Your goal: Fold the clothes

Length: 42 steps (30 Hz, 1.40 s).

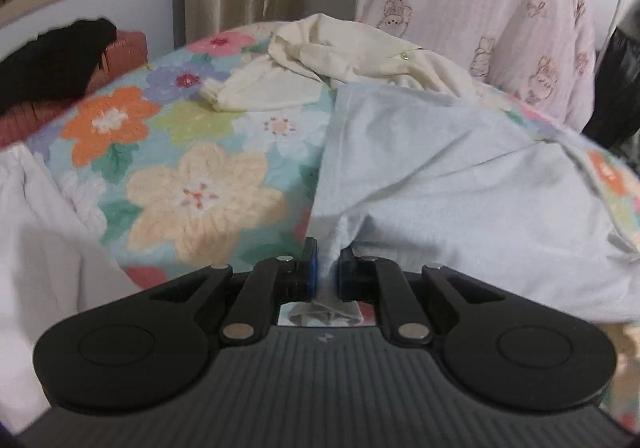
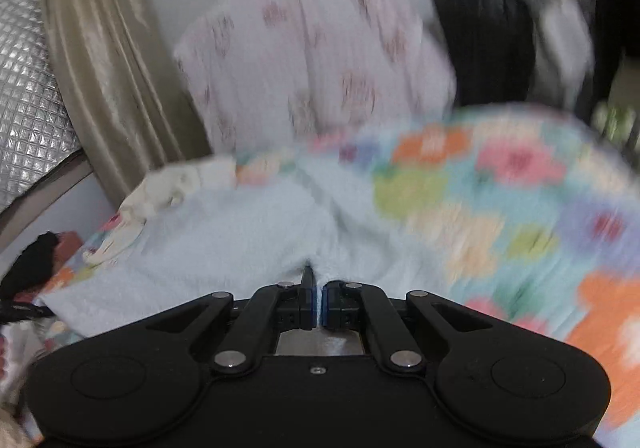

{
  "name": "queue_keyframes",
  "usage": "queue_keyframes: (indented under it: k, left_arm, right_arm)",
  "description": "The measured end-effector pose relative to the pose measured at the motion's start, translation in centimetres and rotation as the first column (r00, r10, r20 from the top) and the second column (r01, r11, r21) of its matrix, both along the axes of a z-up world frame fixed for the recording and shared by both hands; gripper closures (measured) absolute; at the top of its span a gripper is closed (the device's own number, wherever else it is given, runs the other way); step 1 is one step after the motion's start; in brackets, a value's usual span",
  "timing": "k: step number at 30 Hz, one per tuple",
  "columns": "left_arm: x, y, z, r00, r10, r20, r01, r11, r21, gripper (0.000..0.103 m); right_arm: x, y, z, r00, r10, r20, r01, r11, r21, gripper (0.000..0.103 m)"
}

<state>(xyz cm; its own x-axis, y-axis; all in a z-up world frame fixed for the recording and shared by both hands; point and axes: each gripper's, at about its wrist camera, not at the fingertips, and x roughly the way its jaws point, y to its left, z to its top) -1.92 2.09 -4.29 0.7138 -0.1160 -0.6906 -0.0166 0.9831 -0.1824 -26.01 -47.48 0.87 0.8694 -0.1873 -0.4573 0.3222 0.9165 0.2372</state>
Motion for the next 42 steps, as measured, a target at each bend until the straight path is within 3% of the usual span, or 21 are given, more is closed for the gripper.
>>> queue_keyframes:
  k: [3,6,8,10,11,15,21,23,26,27,28,30,33,34,35,36,37,42]
  left_arm:
    - [-1.0,-0.3,-2.1,0.995,-0.027,-0.094,0.023,0.999,-0.044,0.094]
    - [-1.5,-1.0,-4.3,0.975,-0.058,-0.215,0.046,0.997,-0.062,0.094]
    - [-1.2,-1.5,-5.2,0.965,-0.042,-0.257,0.038,0.999,-0.021,0.093]
    - [-1.5,-2.2,-5.4,0.963,-0.041,-0.268,0.051,0.998,0.030,0.092]
    - [-1.7,-2.5,-5.6,0.961,-0.040,-0.273,0.057,0.997,0.055,0.092]
    - [-2.5,-3.3,-4.6,0.969,-0.046,-0.242,0.078,0.989,0.124,0.082]
    - [-2.9,-1.9,-4.0,0.969,-0.042,-0.245,0.058,0.997,0.057,0.079]
    - [-3.4,-1.5,-3.6,0.976,-0.045,-0.214,0.053,0.998,0.033,0.079]
    - [-3.6,-1.2,-3.0,0.982,-0.042,-0.186,0.045,0.999,0.012,0.079]
    - [-3.6,-1.2,-2.9,0.982,-0.040,-0.184,0.043,0.999,0.010,0.079]
    - [-3.4,-1.3,-3.0,0.981,-0.037,-0.193,0.041,0.999,0.015,0.079]
    - [-3.3,-1.4,-3.2,0.978,-0.033,-0.206,0.039,0.999,0.024,0.079]
    - [-3.4,-1.6,-2.9,0.976,-0.031,-0.213,0.042,0.998,0.047,0.077]
    - [-3.5,-1.6,-2.6,0.975,-0.030,-0.220,0.043,0.998,0.055,0.074]
    - [-3.8,-1.5,-2.2,0.976,-0.037,-0.213,0.050,0.997,0.055,0.072]
    - [-4.3,-1.5,-1.7,0.980,-0.046,-0.195,0.057,0.997,0.052,0.065]
    - [-4.6,-1.3,-1.2,0.982,-0.052,-0.182,0.061,0.997,0.047,0.057]
    - [-4.9,-1.3,1.7,0.989,-0.091,-0.114,0.099,0.993,0.065,0.045]
  right_arm:
    - [-2.1,0.6,1.3,0.995,-0.077,-0.063,0.070,0.992,-0.106,0.099]
    - [-2.4,1.1,-1.4,0.950,-0.157,-0.271,0.117,0.980,-0.160,0.100]
    - [-2.4,0.2,-5.3,0.897,-0.143,-0.419,0.136,0.990,-0.047,0.100]
    - [-3.0,-1.3,-8.6,0.866,-0.117,-0.485,0.184,0.979,0.092,0.100]
    - [-3.2,-1.7,-9.5,0.856,-0.116,-0.504,0.197,0.974,0.109,0.100]
    - [-2.7,-2.0,-9.0,0.847,-0.102,-0.522,0.158,0.985,0.064,0.100]
    - [-3.1,-2.4,-10.4,0.827,-0.090,-0.555,0.150,0.987,0.065,0.100]
    - [-3.7,-1.8,-10.3,0.850,-0.076,-0.521,0.151,0.983,0.103,0.100]
    - [-5.2,-2.6,-8.5,0.923,0.000,-0.384,0.102,0.964,0.247,0.100]
    - [-5.6,-3.0,-8.1,0.932,0.015,-0.362,0.090,0.958,0.271,0.100]
    - [-5.8,-3.3,-8.1,0.926,0.010,-0.377,0.092,0.964,0.250,0.100]
    - [-5.6,-3.6,-9.1,0.882,-0.046,-0.468,0.127,0.981,0.145,0.100]
    - [-5.0,-3.6,-10.6,0.846,-0.035,-0.532,0.134,0.979,0.150,0.099]
    - [-4.7,-3.3,-10.6,0.835,-0.046,-0.548,0.129,0.985,0.115,0.099]
    - [-4.5,-2.8,-10.3,0.824,-0.066,-0.563,0.120,0.991,0.059,0.096]
    - [-4.3,-2.3,-10.1,0.812,-0.087,-0.577,0.109,0.994,0.004,0.088]
    - [-4.3,-2.1,-9.6,0.811,-0.102,-0.576,0.105,0.994,-0.027,0.083]
    - [-4.2,-3.3,-6.0,0.871,-0.085,-0.484,0.097,0.995,0.000,0.078]
